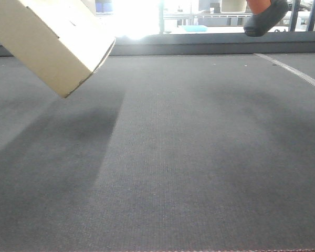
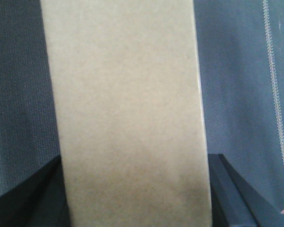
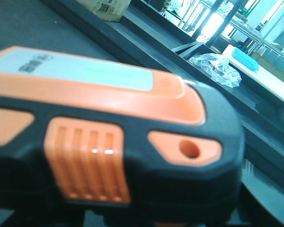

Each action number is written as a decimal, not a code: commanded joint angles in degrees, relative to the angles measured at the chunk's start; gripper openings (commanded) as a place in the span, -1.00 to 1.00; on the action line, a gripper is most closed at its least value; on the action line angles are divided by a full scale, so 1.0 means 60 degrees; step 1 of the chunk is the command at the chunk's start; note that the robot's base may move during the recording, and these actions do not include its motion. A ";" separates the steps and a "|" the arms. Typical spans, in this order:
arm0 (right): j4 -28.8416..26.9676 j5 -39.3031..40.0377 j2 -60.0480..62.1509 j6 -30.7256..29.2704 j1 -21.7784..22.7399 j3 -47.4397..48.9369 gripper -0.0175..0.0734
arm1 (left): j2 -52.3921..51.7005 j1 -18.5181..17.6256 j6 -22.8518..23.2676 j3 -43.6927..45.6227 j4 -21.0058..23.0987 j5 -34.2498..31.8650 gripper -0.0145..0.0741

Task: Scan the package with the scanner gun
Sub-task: 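Lift the scanner with the right gripper and aim it at the box label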

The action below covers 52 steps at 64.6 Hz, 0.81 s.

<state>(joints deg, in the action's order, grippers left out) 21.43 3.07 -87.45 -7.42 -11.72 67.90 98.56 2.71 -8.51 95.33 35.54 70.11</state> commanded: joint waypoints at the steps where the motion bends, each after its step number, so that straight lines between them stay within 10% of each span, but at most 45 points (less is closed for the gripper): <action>1: 0.0543 0.0061 -0.0043 -0.0060 -0.0058 0.0445 -0.95 | -0.0073 -0.0058 0.0021 0.0035 0.0218 -0.0025 -0.92; 52: -0.0904 -0.0266 -0.1093 -0.0041 -0.0058 0.1457 -0.95 | -0.0073 -0.0062 0.0021 0.0035 0.0201 -0.0025 -0.92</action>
<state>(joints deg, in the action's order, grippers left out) 16.41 -1.44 -94.45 -7.42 -12.09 75.53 98.56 2.71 -8.41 95.33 35.54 70.11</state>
